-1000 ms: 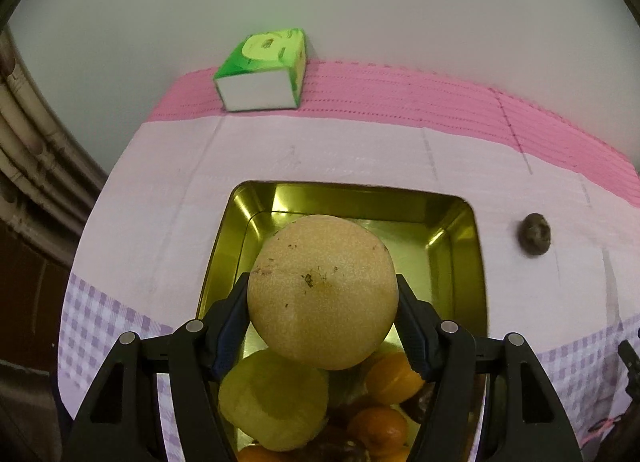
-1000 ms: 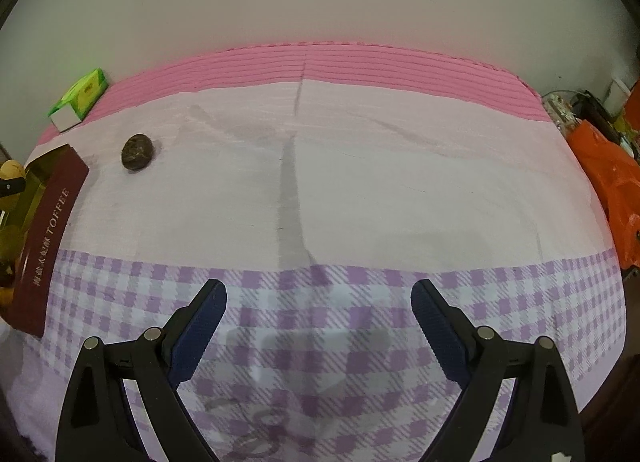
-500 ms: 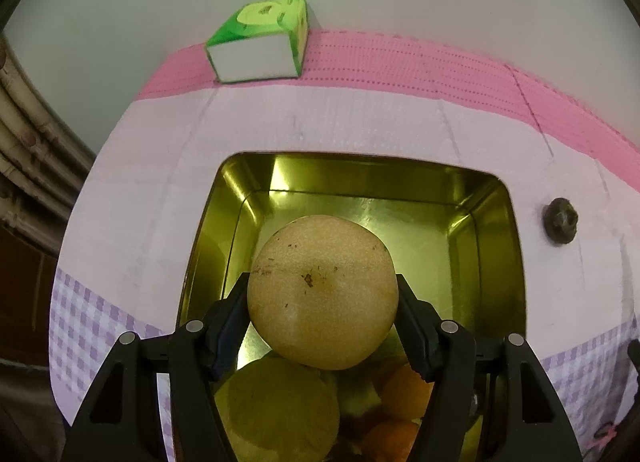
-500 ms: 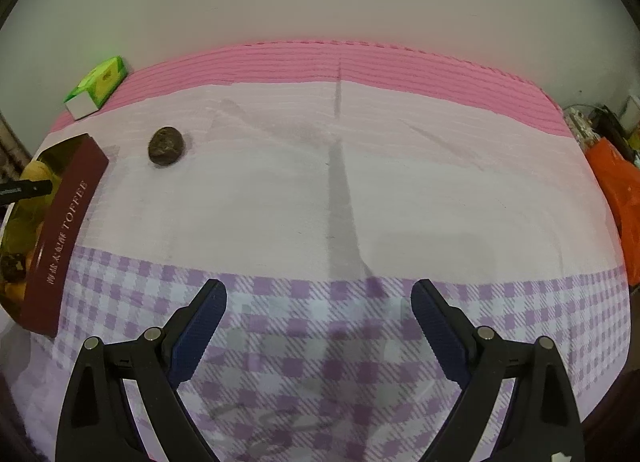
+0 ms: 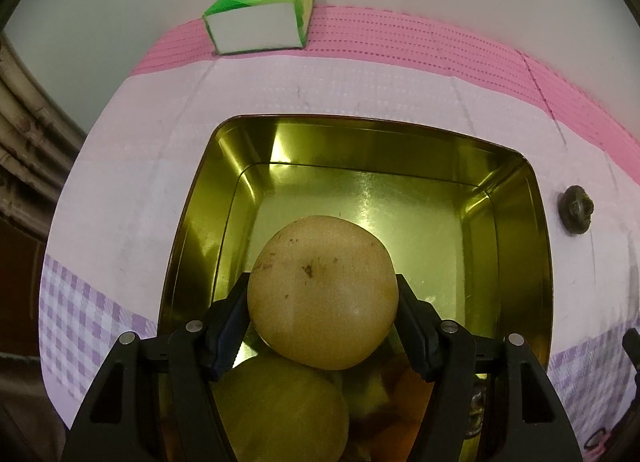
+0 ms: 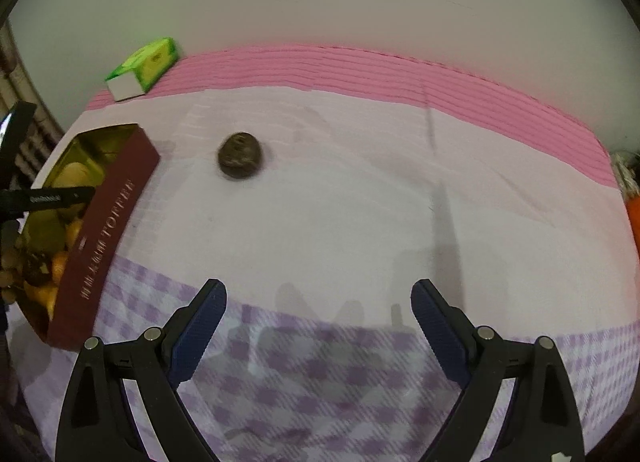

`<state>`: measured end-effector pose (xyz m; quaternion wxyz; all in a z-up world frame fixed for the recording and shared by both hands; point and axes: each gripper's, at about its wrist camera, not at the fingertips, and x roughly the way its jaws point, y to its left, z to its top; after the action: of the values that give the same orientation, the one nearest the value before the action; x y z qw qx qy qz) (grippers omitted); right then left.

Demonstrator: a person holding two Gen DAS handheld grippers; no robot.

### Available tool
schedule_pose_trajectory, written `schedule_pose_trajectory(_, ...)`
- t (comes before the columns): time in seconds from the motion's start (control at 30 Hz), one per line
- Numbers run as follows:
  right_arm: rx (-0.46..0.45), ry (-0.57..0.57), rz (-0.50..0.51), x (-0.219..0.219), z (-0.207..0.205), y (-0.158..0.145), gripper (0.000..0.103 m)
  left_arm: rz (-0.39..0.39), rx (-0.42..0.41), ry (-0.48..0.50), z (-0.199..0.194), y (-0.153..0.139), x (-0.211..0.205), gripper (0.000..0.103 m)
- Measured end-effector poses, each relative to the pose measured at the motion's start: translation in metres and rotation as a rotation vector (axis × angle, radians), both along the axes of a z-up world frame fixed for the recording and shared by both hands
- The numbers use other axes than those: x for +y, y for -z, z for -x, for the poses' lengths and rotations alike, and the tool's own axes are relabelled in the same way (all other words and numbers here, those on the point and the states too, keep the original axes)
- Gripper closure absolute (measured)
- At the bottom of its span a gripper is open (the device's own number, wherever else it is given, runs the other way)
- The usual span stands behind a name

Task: Organize fruits
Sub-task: 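Carry the pale yellow fruit with the left gripper over the tin tray, then release the pale yellow fruit into the tray while the right gripper grasps the last dark brown fruit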

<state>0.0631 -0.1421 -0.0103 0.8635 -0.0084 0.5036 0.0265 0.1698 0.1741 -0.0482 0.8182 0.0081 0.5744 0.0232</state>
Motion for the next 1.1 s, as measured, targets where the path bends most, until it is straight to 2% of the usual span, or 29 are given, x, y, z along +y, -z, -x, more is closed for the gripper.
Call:
schedule_pose_trajectory(0.27, -0.014, -0.052, -0.039, 0.026, -0.030, 0.002, 0.011, 0.006, 0.018, 0.005, -0.004, 0.001, 0.002, 0.036)
schedule_pose_trajectory(0.53, -0.032, -0.065, -0.061, 0.038, -0.068, 0.010, 0.013, -0.003, -0.018, 0.019, -0.002, -0.010, 0.001, 0.034)
schedule_pose_trajectory(0.8, -0.022, -0.090, -0.031, 0.053, -0.099, 0.027, 0.025, -0.003, -0.089, 0.039, 0.020, -0.038, 0.000, 0.021)
schedule_pose_trajectory(0.97, -0.020, -0.100, -0.029, 0.059, -0.105, 0.033, 0.030, -0.017, -0.122, 0.033, 0.038, -0.052, 0.006, 0.020)
schedule_pose_trajectory(1.03, -0.016, -0.106, -0.029, 0.061, -0.108, 0.036, 0.034, -0.019, -0.129, 0.016, 0.045, -0.055, 0.011, 0.020)
schedule_pose_trajectory(1.1, -0.016, -0.112, -0.029, 0.063, -0.109, 0.039, 0.043, -0.021, -0.134, 0.001, 0.052, -0.058, 0.016, 0.020)
